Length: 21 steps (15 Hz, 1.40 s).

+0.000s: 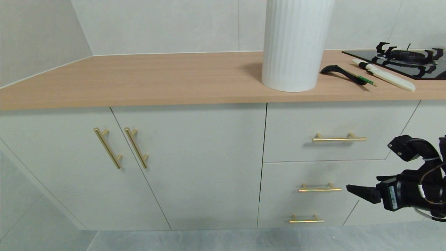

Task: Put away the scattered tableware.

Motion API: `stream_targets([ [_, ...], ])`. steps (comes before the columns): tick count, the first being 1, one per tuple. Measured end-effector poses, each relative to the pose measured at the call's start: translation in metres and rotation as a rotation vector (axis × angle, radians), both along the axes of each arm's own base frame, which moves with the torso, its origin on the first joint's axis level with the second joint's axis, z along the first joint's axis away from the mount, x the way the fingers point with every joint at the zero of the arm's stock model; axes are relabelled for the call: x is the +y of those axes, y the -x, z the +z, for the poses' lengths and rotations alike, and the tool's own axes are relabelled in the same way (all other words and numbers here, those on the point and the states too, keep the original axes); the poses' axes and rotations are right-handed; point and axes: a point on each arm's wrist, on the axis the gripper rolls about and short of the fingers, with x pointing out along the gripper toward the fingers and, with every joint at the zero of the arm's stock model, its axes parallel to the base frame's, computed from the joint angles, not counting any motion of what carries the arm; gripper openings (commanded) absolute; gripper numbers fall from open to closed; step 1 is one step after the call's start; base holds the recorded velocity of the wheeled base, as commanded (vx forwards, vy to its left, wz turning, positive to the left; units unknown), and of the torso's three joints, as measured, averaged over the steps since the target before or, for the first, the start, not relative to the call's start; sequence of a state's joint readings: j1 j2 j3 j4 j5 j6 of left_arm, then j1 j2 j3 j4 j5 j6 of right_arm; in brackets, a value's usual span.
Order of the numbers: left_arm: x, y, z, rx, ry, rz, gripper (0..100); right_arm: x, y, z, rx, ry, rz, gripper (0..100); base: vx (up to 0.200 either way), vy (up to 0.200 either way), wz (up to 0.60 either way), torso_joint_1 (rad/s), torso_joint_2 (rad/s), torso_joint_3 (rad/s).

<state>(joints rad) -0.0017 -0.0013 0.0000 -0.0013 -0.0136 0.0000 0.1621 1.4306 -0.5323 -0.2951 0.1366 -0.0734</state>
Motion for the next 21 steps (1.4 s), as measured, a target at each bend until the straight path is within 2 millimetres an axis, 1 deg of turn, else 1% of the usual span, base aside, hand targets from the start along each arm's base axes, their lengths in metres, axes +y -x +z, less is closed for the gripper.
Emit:
stream_targets([
  [2,0.0,0.0,0.0,0.0,0.0,0.0,100,0.007,-0.01,-0.013,0.052,0.009,0.02,100,0.0,0.0,0.0,0.0,0.0,0.0],
  [4,0.0,0.0,0.0,0.0,0.0,0.0,100,0.015,-0.024,-0.021,0.064,0.014,0.043,100,0.0,0.0,0.0,0.0,0.0,0.0],
  [7,0.0,0.0,0.0,0.0,0.0,0.0,100,0.021,-0.04,-0.036,0.094,0.02,0.054,100,0.0,0.0,0.0,0.0,0.0,0.0],
  [10,0.0,0.0,0.0,0.0,0.0,0.0,100,0.025,-0.058,-0.048,0.044,0.021,0.033,100,0.0,0.0,0.0,0.0,0.0,0.0],
  [14,0.0,0.0,0.0,0.0,0.0,0.0,100,0.026,-0.074,-0.071,0.049,0.05,-0.015,100,0.0,0.0,0.0,0.0,0.0,0.0],
  [17,0.0,0.0,0.0,0.0,0.0,0.0,100,0.026,-0.085,-0.085,0.035,0.036,-0.076,100,0.0,0.0,0.0,0.0,0.0,0.0],
  [21,0.0,0.0,0.0,0.0,0.0,0.0,100,0.023,-0.091,-0.099,0.064,0.042,-0.094,100,0.0,0.0,0.0,0.0,0.0,0.0],
])
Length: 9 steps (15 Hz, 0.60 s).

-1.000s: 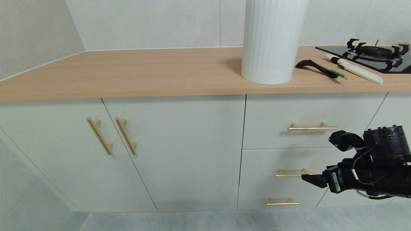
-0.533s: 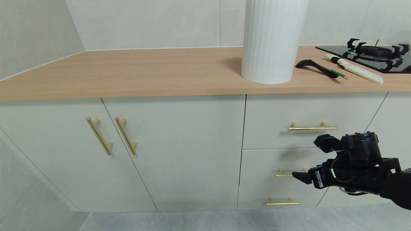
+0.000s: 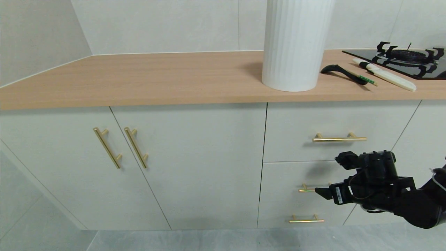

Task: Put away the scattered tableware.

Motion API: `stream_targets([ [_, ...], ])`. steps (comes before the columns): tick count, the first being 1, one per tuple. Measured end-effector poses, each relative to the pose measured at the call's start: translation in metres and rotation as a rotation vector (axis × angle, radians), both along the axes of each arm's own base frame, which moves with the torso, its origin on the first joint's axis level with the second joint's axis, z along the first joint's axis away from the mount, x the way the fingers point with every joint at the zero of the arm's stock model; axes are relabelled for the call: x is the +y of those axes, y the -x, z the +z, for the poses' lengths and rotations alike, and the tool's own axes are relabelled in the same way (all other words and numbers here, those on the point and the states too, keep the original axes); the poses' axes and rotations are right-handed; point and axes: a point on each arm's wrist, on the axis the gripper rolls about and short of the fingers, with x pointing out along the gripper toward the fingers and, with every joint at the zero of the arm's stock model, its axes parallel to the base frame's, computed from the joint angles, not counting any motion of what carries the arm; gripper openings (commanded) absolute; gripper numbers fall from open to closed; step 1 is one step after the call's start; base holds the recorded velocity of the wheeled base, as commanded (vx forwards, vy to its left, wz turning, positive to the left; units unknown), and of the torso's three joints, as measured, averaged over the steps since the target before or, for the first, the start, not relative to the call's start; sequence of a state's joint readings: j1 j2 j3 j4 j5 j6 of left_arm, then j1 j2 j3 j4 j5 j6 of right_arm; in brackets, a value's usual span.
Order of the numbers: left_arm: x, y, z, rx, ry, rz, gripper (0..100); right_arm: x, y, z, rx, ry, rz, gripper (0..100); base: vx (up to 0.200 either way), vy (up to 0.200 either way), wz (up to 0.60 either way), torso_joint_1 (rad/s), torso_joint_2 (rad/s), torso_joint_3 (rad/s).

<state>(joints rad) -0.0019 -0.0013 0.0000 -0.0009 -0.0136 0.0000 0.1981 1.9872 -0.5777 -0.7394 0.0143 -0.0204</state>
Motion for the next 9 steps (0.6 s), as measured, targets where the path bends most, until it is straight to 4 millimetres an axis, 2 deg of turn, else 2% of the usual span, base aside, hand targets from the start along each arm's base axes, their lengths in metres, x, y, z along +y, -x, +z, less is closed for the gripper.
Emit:
stream_targets([
  [3,0.0,0.0,0.0,0.0,0.0,0.0,100,-0.003,-0.007,-0.005,-0.026,-0.041,-0.052,100,0.0,0.0,0.0,0.0,0.0,0.0],
  [9,0.0,0.0,0.0,0.0,0.0,0.001,100,-0.005,-0.017,-0.023,-0.024,-0.014,-0.102,100,0.0,0.0,0.0,0.0,0.0,0.0],
])
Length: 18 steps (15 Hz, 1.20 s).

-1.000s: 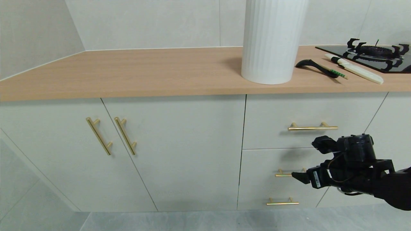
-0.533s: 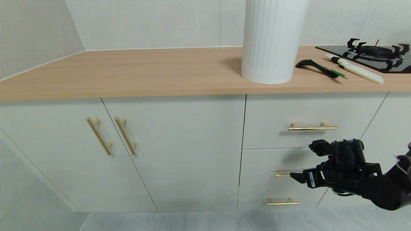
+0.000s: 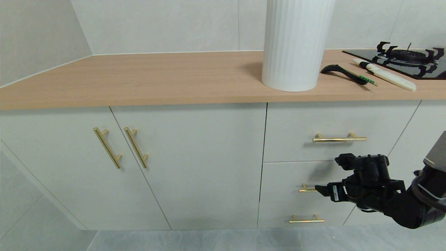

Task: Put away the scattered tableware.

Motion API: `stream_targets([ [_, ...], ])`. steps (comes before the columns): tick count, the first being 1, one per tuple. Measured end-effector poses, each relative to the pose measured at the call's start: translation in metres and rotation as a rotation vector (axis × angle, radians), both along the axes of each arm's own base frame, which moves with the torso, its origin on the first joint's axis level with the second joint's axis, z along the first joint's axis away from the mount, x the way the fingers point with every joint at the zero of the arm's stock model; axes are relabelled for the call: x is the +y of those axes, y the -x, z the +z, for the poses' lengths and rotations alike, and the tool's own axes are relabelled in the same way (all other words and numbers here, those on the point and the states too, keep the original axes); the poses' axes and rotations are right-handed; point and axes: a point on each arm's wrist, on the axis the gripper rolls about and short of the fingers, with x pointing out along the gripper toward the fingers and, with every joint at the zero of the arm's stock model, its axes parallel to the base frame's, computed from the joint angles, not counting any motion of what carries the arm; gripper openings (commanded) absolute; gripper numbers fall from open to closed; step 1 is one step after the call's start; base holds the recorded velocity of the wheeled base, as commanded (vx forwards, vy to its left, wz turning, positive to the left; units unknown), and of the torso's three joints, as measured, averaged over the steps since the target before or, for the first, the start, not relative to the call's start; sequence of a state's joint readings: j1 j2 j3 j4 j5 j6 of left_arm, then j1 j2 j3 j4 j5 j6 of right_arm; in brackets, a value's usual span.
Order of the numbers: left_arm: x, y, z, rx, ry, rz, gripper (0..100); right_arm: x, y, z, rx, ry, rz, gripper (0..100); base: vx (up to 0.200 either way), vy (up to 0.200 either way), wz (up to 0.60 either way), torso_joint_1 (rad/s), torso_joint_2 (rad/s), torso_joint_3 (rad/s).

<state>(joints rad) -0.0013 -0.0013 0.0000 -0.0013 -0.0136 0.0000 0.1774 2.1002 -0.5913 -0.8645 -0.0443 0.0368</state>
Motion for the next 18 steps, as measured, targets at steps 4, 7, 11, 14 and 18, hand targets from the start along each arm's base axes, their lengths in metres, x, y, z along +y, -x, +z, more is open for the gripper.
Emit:
stream_targets([
  [4,0.0,0.0,0.0,0.0,0.0,0.0,100,-0.003,-0.006,-0.009,-0.006,-0.012,-0.027,100,0.0,0.0,0.0,0.0,0.0,0.0],
  [7,0.0,0.0,0.0,0.001,0.0,0.0,100,-0.004,-0.012,-0.015,-0.037,-0.002,-0.054,100,0.0,0.0,0.0,0.0,0.0,0.0],
  [11,0.0,0.0,0.0,0.0,0.0,0.0,100,-0.006,-0.016,-0.021,-0.038,0.002,-0.08,100,0.0,0.0,0.0,0.0,0.0,0.0],
  [14,0.0,0.0,0.0,0.0,0.0,-0.001,100,-0.006,-0.019,-0.025,-0.032,0.005,-0.087,100,0.0,0.0,0.0,0.0,0.0,0.0],
  [18,0.0,0.0,0.0,0.0,0.0,0.0,100,-0.005,-0.024,-0.028,-0.053,-0.015,-0.104,100,0.0,0.0,0.0,0.0,0.0,0.0],
])
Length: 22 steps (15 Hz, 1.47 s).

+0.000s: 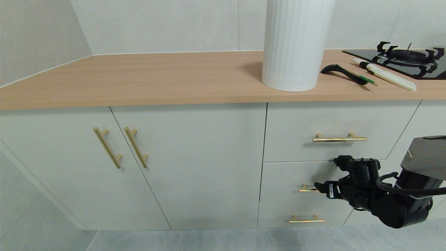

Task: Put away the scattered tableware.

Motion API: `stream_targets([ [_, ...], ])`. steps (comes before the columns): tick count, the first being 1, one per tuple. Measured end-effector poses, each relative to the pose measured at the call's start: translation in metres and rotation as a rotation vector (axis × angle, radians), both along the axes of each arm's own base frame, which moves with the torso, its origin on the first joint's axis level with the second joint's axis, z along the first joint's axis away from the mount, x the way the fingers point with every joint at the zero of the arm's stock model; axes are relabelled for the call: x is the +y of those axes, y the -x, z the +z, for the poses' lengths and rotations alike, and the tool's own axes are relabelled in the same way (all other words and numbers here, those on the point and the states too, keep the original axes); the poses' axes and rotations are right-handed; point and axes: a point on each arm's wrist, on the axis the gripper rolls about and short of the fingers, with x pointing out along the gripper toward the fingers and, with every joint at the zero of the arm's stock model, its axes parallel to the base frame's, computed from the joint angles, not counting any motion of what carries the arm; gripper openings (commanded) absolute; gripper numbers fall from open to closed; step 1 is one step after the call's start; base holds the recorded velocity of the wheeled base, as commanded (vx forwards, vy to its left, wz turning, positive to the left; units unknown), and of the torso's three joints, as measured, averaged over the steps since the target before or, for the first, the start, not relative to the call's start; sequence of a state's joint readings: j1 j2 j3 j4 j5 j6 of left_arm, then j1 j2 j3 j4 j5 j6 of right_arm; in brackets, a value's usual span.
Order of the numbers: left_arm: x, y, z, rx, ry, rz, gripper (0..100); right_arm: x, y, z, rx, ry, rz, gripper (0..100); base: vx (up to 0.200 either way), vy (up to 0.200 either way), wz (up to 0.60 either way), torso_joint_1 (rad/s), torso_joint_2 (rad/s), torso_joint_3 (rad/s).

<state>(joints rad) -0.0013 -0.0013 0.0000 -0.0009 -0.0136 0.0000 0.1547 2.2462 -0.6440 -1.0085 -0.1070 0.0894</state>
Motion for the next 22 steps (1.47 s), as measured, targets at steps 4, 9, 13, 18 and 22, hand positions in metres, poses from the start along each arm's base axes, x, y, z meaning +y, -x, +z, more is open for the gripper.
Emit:
stream_targets([
  [4,0.0,0.0,0.0,0.0,0.0,-0.001,100,0.0,-0.002,-0.005,0.005,-0.001,-0.004,100,0.0,0.0,0.0,0.0,0.0,0.0],
  [9,0.0,0.0,0.0,0.0,0.0,0.0,100,0.001,-0.004,-0.013,0.023,0.002,-0.003,100,0.0,0.0,0.0,0.0,0.0,0.0],
  [13,0.0,0.0,0.0,0.0,0.0,-0.001,100,0.0,-0.003,-0.015,0.028,0.005,-0.001,100,0.0,0.0,0.0,0.0,0.0,0.0],
  [18,0.0,0.0,0.0,0.0,0.0,-0.001,100,0.0,0.002,-0.015,0.04,0.01,0.002,100,0.0,0.0,0.0,0.0,0.0,0.0],
  [22,0.0,0.0,0.0,0.0,0.0,0.0,100,-0.001,0.005,-0.012,0.047,0.019,0.008,100,0.0,0.0,0.0,0.0,0.0,0.0],
])
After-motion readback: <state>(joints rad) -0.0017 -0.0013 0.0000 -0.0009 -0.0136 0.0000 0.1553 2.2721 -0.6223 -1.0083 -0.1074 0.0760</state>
